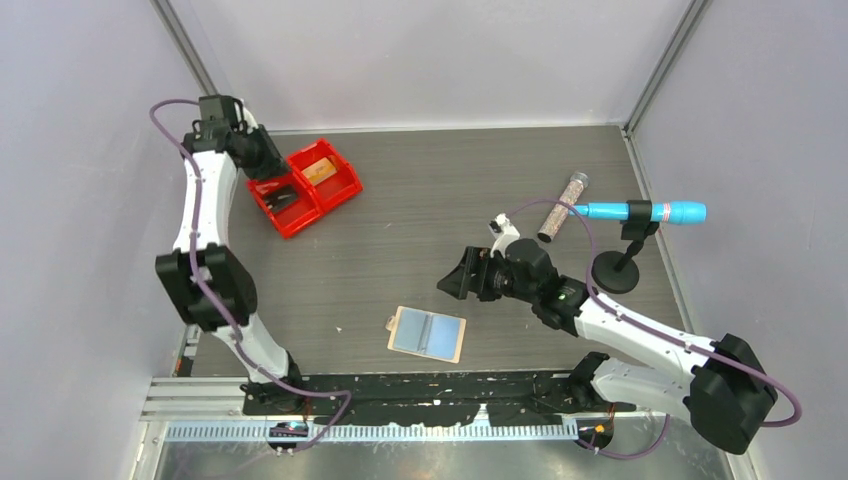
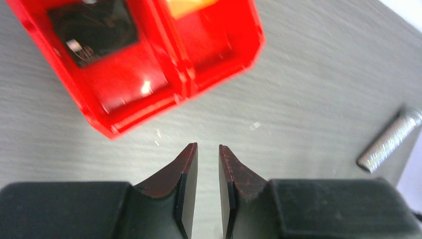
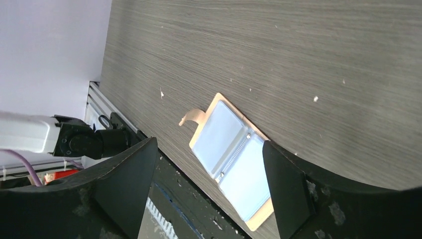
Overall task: Take the credit cards out of the card holder
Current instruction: Remove the credit card from the card holder.
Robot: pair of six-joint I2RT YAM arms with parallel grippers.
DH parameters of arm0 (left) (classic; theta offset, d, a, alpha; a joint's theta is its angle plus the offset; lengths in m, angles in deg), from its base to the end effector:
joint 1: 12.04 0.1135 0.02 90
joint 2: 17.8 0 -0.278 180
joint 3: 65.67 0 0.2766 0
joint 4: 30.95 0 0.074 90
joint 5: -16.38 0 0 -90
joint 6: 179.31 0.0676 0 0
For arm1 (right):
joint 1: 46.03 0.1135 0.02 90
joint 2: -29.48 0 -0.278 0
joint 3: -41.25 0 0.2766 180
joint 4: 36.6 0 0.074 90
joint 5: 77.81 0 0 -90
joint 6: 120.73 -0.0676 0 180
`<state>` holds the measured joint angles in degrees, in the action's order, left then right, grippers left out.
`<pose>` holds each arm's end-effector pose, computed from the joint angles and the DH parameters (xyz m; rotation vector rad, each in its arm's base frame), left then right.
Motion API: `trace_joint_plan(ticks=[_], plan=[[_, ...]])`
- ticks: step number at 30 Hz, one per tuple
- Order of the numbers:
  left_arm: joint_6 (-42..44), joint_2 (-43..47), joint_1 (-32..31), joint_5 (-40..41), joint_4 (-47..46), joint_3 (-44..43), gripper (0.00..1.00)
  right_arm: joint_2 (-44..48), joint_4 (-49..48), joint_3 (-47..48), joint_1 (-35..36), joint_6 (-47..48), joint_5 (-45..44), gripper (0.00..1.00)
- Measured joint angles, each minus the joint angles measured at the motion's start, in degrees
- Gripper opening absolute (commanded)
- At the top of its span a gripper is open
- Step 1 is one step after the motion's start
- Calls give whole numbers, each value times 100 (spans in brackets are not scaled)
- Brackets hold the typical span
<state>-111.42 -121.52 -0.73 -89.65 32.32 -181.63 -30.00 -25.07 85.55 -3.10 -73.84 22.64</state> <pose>0.4387 0.0687 0.3342 -0.5894 2.3893 -0.4264 0.1903 0.1937 0.2174 -0.1215 2.2185 1.0810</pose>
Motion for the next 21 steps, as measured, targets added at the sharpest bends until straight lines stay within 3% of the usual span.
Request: trace_joint_plan(ticks=[7,16,21], plan=[[17,1976,-1025,-153,-11,1853,29,280,33,-516,2,-455,-22,74],[2,3707,-2315,-267,-35,4426,35,1113,507,-739,9,-442,-162,72],[-332,4483,-3152,-348,-562,5600,38,1513,708,-866,9,-275,-267,73]])
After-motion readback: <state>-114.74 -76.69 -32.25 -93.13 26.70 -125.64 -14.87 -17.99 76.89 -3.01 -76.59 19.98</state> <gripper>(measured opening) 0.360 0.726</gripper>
